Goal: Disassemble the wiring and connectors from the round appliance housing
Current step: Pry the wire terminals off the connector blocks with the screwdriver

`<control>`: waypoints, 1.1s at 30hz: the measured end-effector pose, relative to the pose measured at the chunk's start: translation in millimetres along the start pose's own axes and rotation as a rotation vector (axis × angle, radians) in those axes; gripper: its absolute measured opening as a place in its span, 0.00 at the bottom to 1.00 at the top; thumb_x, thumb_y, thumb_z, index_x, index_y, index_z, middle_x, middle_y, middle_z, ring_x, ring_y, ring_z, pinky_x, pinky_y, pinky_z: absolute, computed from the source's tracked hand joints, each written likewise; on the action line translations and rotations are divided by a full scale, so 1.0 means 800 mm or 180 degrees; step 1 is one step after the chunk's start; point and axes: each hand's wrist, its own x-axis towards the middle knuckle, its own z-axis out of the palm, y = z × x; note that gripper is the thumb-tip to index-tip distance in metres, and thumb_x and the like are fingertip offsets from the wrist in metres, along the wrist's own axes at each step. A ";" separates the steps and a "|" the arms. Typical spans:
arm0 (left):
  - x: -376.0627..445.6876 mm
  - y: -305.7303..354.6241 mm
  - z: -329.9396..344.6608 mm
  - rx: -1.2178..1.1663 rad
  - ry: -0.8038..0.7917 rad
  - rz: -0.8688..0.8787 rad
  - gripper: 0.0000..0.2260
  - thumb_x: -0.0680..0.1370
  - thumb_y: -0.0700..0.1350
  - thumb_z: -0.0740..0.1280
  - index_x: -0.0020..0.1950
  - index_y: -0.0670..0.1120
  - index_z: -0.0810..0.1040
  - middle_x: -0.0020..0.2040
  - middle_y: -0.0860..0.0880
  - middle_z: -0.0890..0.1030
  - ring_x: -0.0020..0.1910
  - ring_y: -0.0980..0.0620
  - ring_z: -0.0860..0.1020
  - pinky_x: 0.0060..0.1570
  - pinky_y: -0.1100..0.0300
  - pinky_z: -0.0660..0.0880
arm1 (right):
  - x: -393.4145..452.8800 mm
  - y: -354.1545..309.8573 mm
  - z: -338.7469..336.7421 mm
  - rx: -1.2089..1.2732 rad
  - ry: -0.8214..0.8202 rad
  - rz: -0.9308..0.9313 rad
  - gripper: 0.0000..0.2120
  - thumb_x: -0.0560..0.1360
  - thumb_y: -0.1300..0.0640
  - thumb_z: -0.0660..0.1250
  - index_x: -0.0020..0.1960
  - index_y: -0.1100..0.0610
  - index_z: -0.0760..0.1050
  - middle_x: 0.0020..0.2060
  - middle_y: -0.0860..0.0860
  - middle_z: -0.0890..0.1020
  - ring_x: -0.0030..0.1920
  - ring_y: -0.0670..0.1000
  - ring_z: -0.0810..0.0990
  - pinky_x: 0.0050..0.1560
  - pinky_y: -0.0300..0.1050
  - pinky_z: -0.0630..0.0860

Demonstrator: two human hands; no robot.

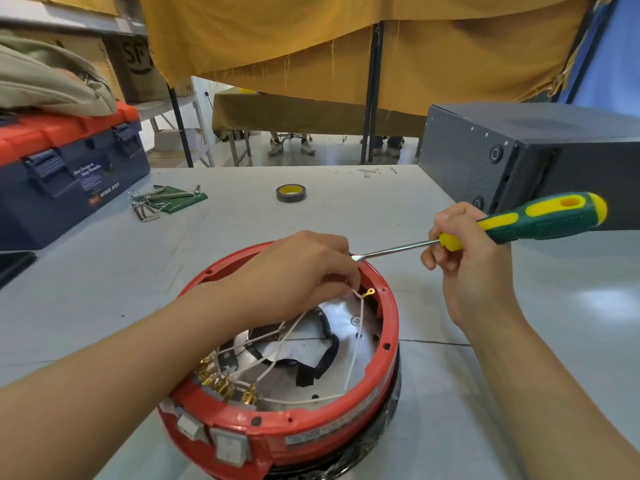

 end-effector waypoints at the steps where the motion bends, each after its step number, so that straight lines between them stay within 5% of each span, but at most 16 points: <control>1: -0.001 0.001 -0.001 0.0024 -0.0003 0.0024 0.05 0.76 0.44 0.68 0.48 0.48 0.83 0.43 0.52 0.77 0.41 0.53 0.75 0.41 0.48 0.74 | 0.000 0.000 0.000 0.0006 -0.0002 0.0004 0.12 0.66 0.61 0.64 0.25 0.54 0.69 0.25 0.50 0.68 0.22 0.47 0.64 0.26 0.36 0.66; 7: -0.012 0.000 -0.007 0.0021 -0.0294 -0.0096 0.05 0.76 0.46 0.68 0.48 0.50 0.84 0.42 0.60 0.69 0.40 0.59 0.72 0.43 0.58 0.71 | 0.000 0.002 0.001 0.0001 -0.0063 0.0011 0.12 0.67 0.61 0.63 0.26 0.54 0.69 0.25 0.50 0.68 0.23 0.47 0.64 0.26 0.37 0.66; 13: -0.016 0.006 0.002 0.0076 -0.0818 -0.0070 0.11 0.79 0.41 0.63 0.58 0.49 0.81 0.57 0.54 0.76 0.52 0.61 0.71 0.48 0.78 0.61 | -0.001 -0.001 0.001 0.0141 0.0001 0.0077 0.11 0.67 0.61 0.63 0.26 0.54 0.70 0.26 0.52 0.68 0.22 0.47 0.64 0.26 0.36 0.66; 19: -0.018 0.008 0.002 0.0145 -0.1120 0.0058 0.17 0.80 0.39 0.58 0.67 0.52 0.74 0.65 0.55 0.75 0.63 0.59 0.68 0.60 0.71 0.62 | 0.000 0.000 0.001 0.0091 0.0013 0.0080 0.11 0.67 0.61 0.64 0.26 0.54 0.71 0.26 0.51 0.68 0.23 0.47 0.64 0.26 0.36 0.66; 22: -0.021 0.003 -0.001 0.0121 -0.1160 -0.0036 0.17 0.81 0.43 0.58 0.67 0.59 0.72 0.67 0.56 0.70 0.64 0.64 0.62 0.57 0.76 0.56 | 0.000 -0.001 0.001 0.0061 -0.0018 0.0043 0.11 0.67 0.61 0.63 0.26 0.55 0.70 0.26 0.51 0.68 0.23 0.47 0.64 0.26 0.36 0.66; 26: -0.025 -0.003 -0.020 -0.0451 -0.0713 -0.0254 0.13 0.78 0.48 0.65 0.62 0.57 0.77 0.63 0.61 0.75 0.62 0.69 0.69 0.64 0.69 0.64 | -0.001 -0.003 0.001 0.0074 -0.0034 0.0008 0.11 0.67 0.61 0.64 0.26 0.55 0.70 0.27 0.52 0.68 0.23 0.47 0.64 0.26 0.36 0.66; 30: -0.029 -0.015 -0.033 -0.1251 0.0031 -0.0560 0.08 0.75 0.44 0.70 0.53 0.51 0.83 0.51 0.58 0.83 0.53 0.64 0.79 0.57 0.66 0.72 | -0.004 -0.006 0.004 0.0011 -0.0094 -0.0084 0.12 0.68 0.61 0.64 0.26 0.54 0.71 0.26 0.52 0.68 0.23 0.47 0.65 0.26 0.36 0.67; 33: -0.025 -0.035 -0.032 -0.1028 0.0592 -0.0982 0.06 0.75 0.46 0.69 0.51 0.52 0.82 0.49 0.58 0.83 0.51 0.64 0.79 0.59 0.61 0.73 | -0.007 -0.007 0.007 -0.0140 -0.0204 -0.0180 0.12 0.67 0.61 0.63 0.26 0.53 0.71 0.25 0.51 0.67 0.23 0.46 0.65 0.26 0.36 0.67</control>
